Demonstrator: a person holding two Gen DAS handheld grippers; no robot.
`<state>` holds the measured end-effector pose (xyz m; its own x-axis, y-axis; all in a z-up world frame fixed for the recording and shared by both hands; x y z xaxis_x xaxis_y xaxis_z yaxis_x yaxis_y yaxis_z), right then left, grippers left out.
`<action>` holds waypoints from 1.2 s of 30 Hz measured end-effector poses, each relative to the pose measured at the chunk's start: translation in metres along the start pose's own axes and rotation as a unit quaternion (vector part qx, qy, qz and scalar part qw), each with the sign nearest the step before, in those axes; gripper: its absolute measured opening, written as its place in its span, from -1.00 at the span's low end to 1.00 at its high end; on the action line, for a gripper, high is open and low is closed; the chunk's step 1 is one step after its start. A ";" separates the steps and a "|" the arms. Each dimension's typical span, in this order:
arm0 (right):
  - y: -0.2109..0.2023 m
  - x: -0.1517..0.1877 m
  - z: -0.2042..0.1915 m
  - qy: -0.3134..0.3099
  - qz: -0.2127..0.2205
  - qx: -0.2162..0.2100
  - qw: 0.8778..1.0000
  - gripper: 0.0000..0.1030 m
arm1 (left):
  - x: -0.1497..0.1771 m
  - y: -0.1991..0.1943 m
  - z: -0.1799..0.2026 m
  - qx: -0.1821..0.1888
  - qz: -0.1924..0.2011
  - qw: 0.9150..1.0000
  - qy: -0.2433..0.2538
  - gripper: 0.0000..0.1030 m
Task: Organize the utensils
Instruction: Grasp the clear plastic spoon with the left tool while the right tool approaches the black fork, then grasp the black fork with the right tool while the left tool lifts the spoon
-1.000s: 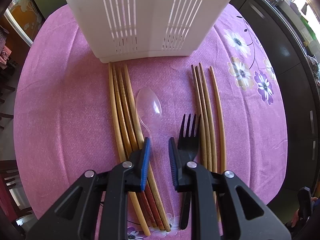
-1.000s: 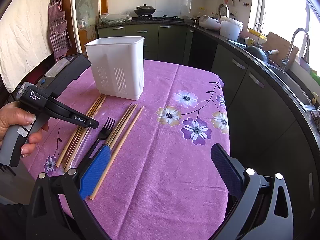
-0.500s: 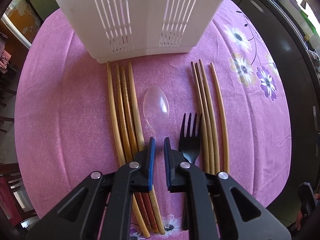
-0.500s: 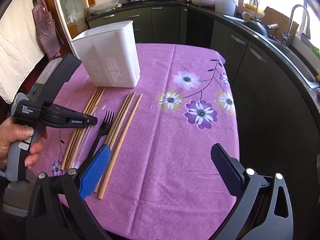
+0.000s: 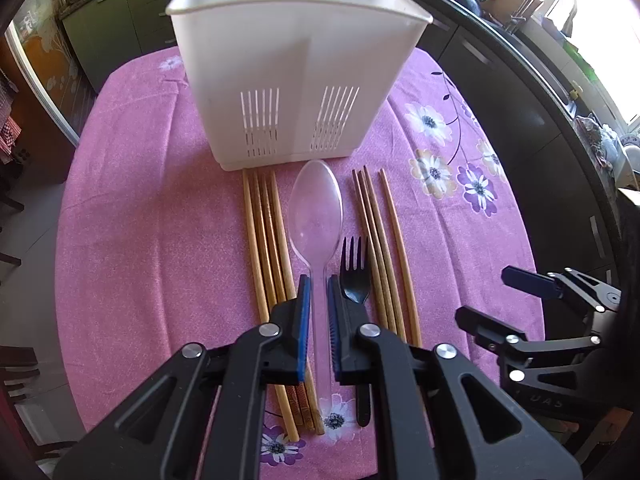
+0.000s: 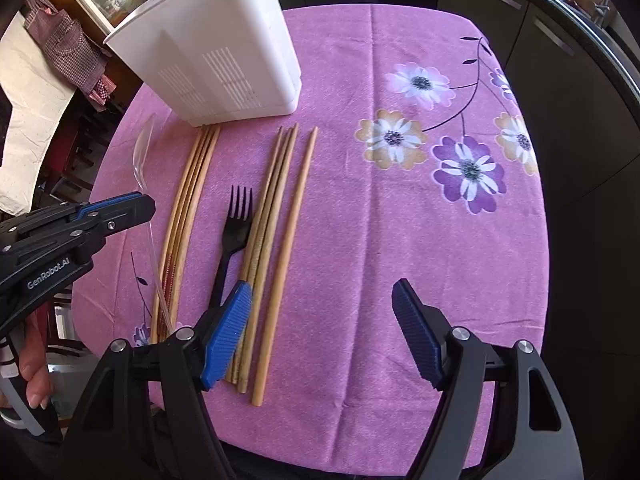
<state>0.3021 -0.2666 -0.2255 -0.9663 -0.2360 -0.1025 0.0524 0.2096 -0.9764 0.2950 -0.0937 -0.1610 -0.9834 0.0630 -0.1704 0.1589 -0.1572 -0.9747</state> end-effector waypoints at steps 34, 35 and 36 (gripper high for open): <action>0.083 -0.027 -0.110 0.018 -0.060 0.051 0.997 -0.71 | 0.042 -0.046 -0.038 -0.046 0.122 0.991 0.002 -0.83; 0.084 -0.027 -0.113 0.013 -0.057 0.058 0.997 -0.71 | 0.041 -0.046 -0.038 -0.045 0.122 0.992 0.002 -0.83; 0.085 -0.028 -0.116 0.009 -0.054 0.065 0.996 -0.72 | 0.041 -0.046 -0.039 -0.045 0.122 0.992 0.002 -0.83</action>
Point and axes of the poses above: each gripper's, at about its wrist camera, not at the fingertips, and y roughly the way its jaws point, z to its right, x to its underside, the point moved 4 cm from there along y, roughly the way its jaws point, and after that the axes turned 11 degrees about -z, right-handed, at the moved point
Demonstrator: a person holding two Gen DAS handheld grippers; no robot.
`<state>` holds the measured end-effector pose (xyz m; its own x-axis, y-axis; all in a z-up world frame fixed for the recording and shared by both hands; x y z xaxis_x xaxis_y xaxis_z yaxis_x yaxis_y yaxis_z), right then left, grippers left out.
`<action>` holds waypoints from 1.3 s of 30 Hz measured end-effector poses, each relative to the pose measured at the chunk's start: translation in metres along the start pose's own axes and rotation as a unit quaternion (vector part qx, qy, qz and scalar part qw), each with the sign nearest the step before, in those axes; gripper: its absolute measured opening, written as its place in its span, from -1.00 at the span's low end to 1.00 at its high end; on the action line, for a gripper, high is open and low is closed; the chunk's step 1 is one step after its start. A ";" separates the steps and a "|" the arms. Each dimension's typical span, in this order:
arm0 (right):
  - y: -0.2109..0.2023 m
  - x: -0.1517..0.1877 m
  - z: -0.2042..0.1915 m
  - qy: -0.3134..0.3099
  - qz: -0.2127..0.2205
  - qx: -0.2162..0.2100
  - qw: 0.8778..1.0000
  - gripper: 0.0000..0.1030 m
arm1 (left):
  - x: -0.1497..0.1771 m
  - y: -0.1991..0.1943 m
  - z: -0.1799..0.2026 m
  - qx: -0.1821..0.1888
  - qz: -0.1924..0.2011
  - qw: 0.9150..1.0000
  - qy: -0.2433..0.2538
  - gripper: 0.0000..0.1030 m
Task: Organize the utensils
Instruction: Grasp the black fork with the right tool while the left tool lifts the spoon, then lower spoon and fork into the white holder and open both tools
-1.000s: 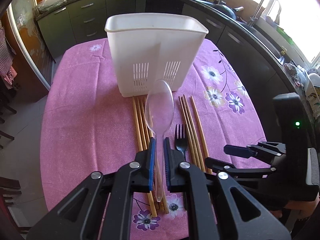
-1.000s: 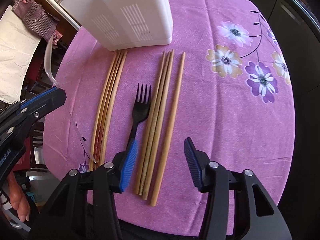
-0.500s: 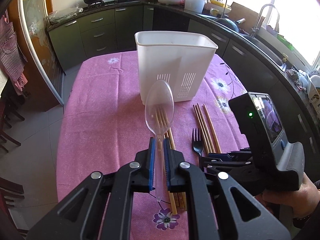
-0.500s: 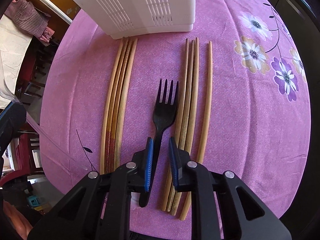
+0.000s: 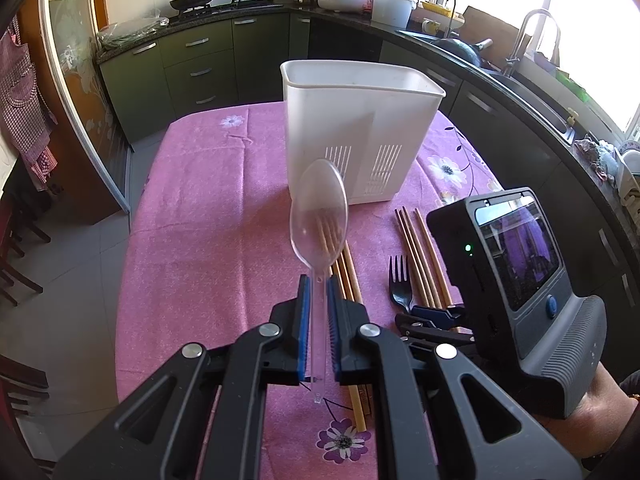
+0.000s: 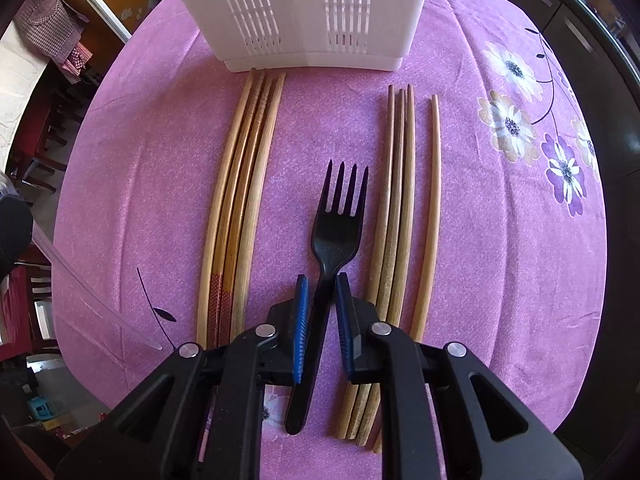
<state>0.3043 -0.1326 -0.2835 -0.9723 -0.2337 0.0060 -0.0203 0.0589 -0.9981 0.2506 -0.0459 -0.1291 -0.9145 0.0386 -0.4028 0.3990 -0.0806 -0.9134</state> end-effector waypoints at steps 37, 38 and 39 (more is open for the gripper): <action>-0.131 0.044 0.041 -0.052 0.283 -0.118 0.950 -0.81 | -0.144 -0.161 0.050 0.010 0.230 0.973 0.022 -0.83; -0.131 0.045 0.042 -0.052 0.282 -0.122 0.950 -0.81 | -0.150 -0.157 0.052 0.001 0.237 0.971 0.023 -0.83; -0.130 0.045 0.044 -0.052 0.281 -0.126 0.950 -0.81 | -0.157 -0.152 0.054 -0.003 0.242 0.970 0.024 -0.83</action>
Point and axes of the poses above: each gripper's, at about its wrist camera, not at the fingertips, and y roughly the way its jaws point, z to its right, x to its underside, the point moved 4 cm from there along y, roughly the way its jaws point, and after that the axes turned 11 degrees about -z, right-handed, at the moved point
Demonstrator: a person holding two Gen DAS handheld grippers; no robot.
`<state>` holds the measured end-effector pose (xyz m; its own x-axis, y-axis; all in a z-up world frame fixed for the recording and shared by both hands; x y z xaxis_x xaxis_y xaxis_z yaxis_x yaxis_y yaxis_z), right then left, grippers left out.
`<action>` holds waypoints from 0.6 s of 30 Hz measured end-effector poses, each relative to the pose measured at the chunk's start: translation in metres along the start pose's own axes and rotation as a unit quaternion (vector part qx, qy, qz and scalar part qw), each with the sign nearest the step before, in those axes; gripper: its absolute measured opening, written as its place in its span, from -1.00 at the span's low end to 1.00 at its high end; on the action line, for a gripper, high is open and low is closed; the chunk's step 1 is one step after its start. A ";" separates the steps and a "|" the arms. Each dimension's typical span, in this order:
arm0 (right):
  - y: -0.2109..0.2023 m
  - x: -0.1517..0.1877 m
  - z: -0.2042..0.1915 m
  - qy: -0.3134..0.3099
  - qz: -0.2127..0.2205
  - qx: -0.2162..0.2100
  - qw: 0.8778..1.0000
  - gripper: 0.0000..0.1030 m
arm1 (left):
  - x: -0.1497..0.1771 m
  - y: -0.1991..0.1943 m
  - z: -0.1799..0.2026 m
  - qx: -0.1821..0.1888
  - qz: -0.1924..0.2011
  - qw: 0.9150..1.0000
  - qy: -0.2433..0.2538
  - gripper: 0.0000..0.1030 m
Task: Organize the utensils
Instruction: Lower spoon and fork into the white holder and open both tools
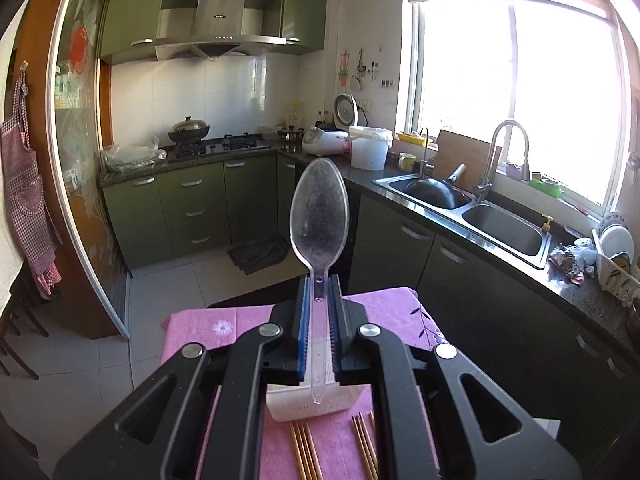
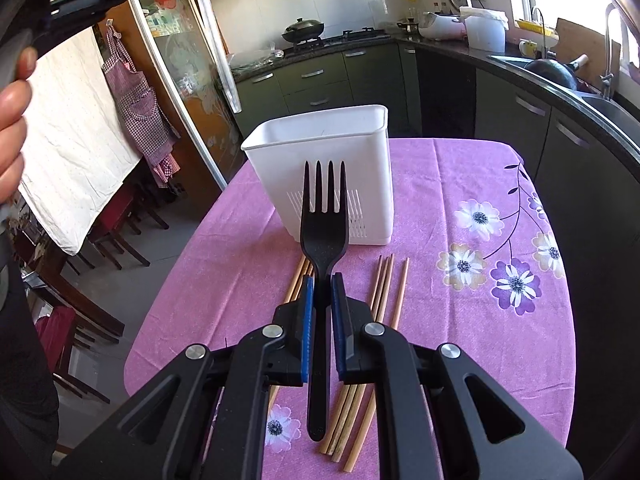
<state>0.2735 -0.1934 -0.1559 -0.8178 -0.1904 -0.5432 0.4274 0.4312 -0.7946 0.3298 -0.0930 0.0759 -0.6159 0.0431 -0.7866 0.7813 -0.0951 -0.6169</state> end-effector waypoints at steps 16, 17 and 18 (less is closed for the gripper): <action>-0.048 -0.064 0.015 0.011 0.108 0.000 0.994 -0.81 | 0.054 0.122 -0.023 -0.027 -0.069 0.997 -0.011 -0.82; -0.052 -0.074 0.015 0.012 0.123 0.002 0.992 -0.81 | 0.058 0.125 -0.024 -0.025 -0.075 0.997 -0.012 -0.79; -0.055 -0.084 0.016 0.014 0.139 0.006 0.990 -0.81 | 0.062 0.126 -0.026 -0.022 -0.079 0.996 -0.014 -0.70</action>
Point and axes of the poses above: each gripper's, at about its wrist camera, not at the fingertips, and y roughly the way its jaws point, z to its right, x to its underside, the point moved 4 cm from there along y, roughly the way its jaws point, and after that the axes turned 11 degrees about -z, right-handed, at the moved point
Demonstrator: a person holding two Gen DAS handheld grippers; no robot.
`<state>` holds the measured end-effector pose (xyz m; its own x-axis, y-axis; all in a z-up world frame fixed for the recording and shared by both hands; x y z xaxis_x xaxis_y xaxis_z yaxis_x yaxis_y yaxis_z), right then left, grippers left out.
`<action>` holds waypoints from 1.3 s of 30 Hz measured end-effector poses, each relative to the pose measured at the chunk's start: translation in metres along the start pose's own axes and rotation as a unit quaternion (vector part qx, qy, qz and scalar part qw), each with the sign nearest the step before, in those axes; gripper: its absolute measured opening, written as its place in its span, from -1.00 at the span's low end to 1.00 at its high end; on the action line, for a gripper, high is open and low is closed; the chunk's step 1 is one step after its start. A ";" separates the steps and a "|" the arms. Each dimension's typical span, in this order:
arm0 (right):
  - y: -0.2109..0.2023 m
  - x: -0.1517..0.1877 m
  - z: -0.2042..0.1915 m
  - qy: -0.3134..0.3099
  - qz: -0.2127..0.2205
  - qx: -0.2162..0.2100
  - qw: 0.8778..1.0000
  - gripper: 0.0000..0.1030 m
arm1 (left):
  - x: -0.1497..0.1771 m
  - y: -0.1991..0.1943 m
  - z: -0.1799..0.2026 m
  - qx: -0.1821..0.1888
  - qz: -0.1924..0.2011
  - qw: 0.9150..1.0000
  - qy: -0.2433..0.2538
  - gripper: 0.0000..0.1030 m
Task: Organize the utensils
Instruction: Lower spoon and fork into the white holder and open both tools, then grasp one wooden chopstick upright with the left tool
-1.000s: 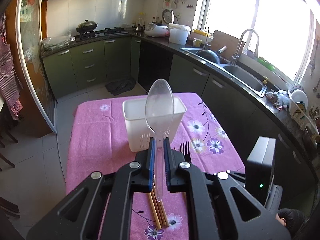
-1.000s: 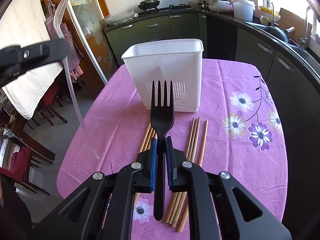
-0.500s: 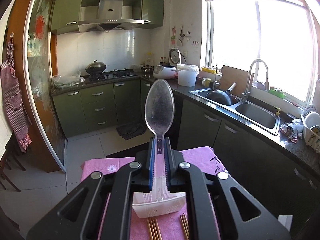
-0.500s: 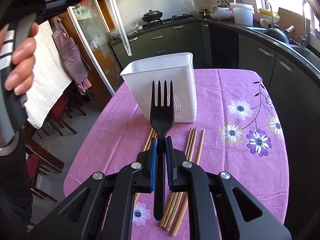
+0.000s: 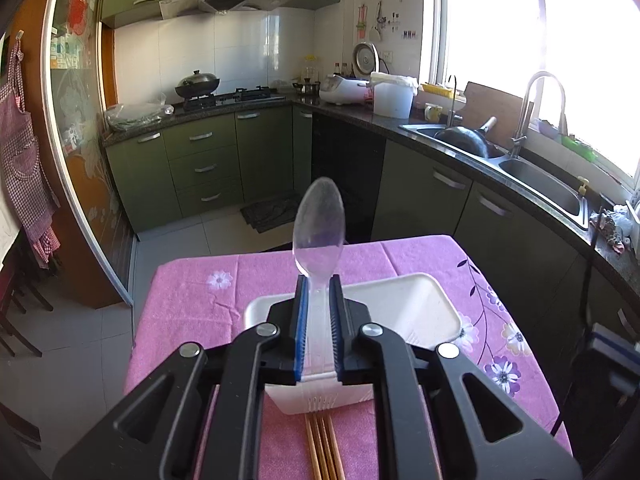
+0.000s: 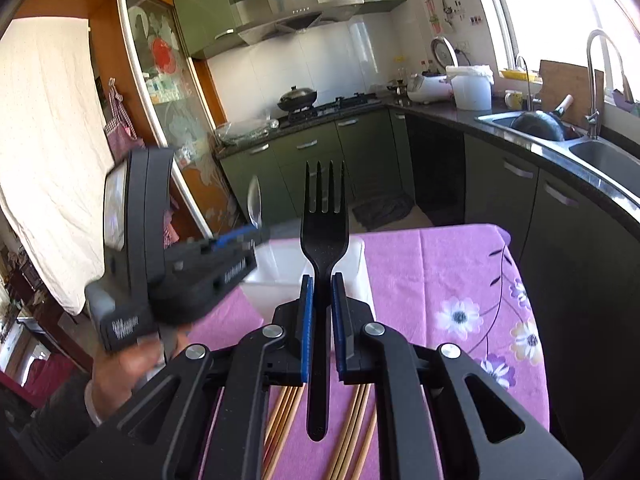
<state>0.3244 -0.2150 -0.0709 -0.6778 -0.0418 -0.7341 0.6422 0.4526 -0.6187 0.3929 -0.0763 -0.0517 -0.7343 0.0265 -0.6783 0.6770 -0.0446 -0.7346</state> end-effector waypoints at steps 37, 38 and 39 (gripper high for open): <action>0.069 -0.003 -0.022 -0.082 0.045 0.080 0.992 -0.34 | 0.106 -0.036 -0.017 -0.015 -0.074 0.997 0.020 -0.42; 0.063 0.000 -0.022 -0.080 0.037 0.081 0.993 -0.34 | 0.110 -0.035 -0.016 -0.016 -0.079 0.996 0.021 -0.42; 0.058 0.003 -0.021 -0.076 0.027 0.082 0.993 -0.34 | 0.114 -0.033 -0.015 -0.017 -0.087 0.996 0.022 -0.42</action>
<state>0.3521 -0.1706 -0.1029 -0.5868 -0.1608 -0.7936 0.7343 0.3076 -0.6052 0.2874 -0.0570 -0.1049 -0.8379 0.0739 -0.5408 0.5421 -0.0020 -0.8403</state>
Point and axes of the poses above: each gripper's, at about its wrist camera, not at the fingertips, and y roughly the way its jaws point, z to its right, x to its underside, the point moved 4 cm from there along y, roughly the way its jaws point, and after that the axes turned 11 degrees about -z, right-handed, at the moved point
